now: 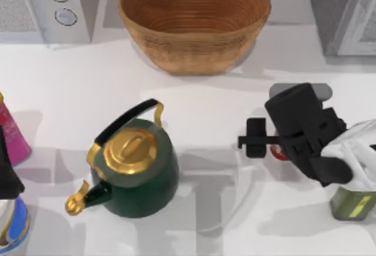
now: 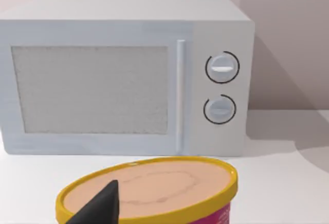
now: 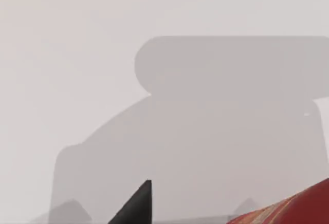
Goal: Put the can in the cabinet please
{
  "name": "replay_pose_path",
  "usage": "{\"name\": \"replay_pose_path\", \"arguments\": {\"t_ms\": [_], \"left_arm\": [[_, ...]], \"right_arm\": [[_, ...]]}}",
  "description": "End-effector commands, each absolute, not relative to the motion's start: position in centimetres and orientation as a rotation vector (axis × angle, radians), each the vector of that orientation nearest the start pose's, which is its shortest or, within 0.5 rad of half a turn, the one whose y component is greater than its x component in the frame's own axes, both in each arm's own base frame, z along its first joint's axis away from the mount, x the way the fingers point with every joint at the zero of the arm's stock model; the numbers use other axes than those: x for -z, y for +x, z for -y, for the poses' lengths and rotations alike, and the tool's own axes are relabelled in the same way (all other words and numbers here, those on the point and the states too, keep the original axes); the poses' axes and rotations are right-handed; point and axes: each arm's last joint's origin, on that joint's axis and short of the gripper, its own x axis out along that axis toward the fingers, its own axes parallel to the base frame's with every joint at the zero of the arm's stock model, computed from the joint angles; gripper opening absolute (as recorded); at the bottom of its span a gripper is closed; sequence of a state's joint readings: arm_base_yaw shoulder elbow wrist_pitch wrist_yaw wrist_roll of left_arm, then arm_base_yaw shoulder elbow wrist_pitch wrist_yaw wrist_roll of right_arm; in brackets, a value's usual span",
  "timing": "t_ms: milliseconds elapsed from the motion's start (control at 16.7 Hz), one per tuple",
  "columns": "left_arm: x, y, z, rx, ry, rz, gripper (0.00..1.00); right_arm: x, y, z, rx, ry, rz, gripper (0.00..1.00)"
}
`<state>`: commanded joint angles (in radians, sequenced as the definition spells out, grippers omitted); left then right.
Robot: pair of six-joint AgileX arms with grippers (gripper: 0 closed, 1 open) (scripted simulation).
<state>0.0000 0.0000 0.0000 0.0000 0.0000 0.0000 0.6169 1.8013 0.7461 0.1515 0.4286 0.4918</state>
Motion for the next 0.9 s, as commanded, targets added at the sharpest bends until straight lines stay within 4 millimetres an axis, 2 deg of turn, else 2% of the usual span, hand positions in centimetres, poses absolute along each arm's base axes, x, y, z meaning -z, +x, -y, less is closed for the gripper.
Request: {"name": "replay_pose_path", "arguments": {"t_ms": [480, 900], "left_arm": [[-16.00, 10.57, 0.12, 0.000, 0.000, 0.000, 1.00], [-16.00, 10.57, 0.12, 0.000, 0.000, 0.000, 1.00]], "right_arm": [[-9.73, 26.65, -17.45, 0.009, 0.006, -0.794, 0.02], [-9.73, 26.65, -17.45, 0.009, 0.006, -0.794, 0.00]]}}
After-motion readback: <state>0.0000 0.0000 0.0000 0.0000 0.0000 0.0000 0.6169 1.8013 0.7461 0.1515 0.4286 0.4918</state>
